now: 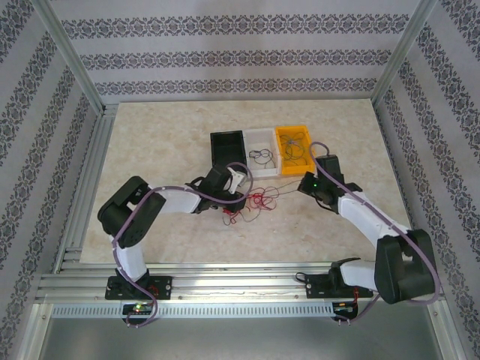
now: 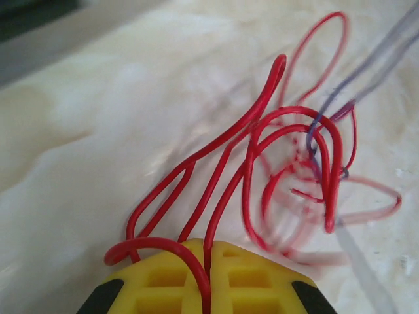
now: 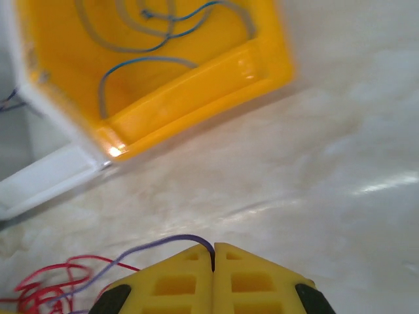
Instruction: Untangle the cables
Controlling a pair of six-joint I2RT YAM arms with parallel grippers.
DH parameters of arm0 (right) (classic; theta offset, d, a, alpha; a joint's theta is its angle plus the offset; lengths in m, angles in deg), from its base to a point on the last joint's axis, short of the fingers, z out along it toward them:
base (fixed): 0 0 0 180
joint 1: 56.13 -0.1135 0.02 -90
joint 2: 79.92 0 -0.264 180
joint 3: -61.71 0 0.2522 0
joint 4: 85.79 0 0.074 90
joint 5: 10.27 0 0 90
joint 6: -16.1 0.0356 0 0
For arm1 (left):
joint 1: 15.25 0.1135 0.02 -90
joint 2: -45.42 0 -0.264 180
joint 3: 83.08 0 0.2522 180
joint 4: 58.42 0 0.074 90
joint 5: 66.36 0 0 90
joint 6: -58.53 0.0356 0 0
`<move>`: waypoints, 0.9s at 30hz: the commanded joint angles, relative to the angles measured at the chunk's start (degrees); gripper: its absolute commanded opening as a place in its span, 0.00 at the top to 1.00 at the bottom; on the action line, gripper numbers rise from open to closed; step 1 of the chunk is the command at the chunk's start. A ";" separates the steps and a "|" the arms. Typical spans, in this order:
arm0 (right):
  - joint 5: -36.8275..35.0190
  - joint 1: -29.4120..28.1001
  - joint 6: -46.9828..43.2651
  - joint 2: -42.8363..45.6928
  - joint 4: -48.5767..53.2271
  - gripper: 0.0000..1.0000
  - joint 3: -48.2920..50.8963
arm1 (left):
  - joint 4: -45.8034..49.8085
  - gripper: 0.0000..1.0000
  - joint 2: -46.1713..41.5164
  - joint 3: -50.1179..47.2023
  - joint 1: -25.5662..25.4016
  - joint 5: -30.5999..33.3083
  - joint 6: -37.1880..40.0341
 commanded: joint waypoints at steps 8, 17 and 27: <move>-8.21 17.14 1.42 10.14 11.07 1.00 5.03 | 7.47 1.00 -9.93 -13.67 7.26 23.56 -14.06; -2.96 18.72 0.12 14.36 8.52 1.00 3.87 | 7.99 1.00 -9.43 -13.80 7.27 22.47 -11.40; -11.51 21.54 0.81 24.34 15.04 1.00 -3.53 | 18.69 1.00 -8.71 -12.72 8.03 38.94 -21.86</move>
